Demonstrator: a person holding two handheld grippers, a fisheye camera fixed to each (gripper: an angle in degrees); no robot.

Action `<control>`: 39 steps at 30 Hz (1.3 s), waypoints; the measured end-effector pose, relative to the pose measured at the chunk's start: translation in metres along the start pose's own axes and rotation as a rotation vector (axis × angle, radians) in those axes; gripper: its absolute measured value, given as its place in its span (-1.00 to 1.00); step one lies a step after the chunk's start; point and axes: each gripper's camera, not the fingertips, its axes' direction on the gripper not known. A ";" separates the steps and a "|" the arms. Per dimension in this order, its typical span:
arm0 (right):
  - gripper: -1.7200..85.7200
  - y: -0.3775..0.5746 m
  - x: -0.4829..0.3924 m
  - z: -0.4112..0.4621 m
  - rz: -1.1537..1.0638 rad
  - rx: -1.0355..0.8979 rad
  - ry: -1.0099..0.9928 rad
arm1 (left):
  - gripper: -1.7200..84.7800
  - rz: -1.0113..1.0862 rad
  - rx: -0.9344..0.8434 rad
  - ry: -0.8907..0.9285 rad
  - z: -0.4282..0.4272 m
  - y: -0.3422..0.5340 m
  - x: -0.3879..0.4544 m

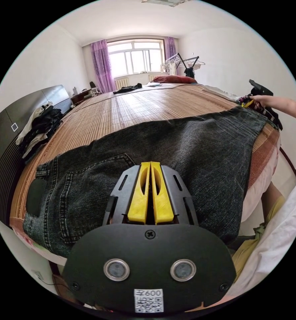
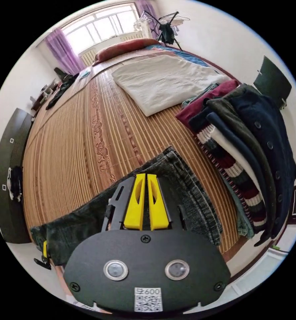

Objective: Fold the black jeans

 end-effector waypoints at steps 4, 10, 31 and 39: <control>-0.98 0.027 -0.040 0.011 -0.256 0.052 0.143 | -0.95 0.000 0.003 0.000 0.008 -0.001 -0.003; -0.98 0.071 -0.030 0.006 -0.306 0.190 0.135 | -0.95 0.008 0.005 -0.015 0.019 -0.005 -0.005; -0.77 0.041 0.035 0.024 -0.480 -0.027 -0.023 | -0.95 0.002 0.017 0.000 0.043 -0.022 -0.032; -0.97 0.069 0.033 0.031 -0.583 0.067 0.071 | -0.95 -0.007 0.021 0.018 0.045 -0.030 -0.044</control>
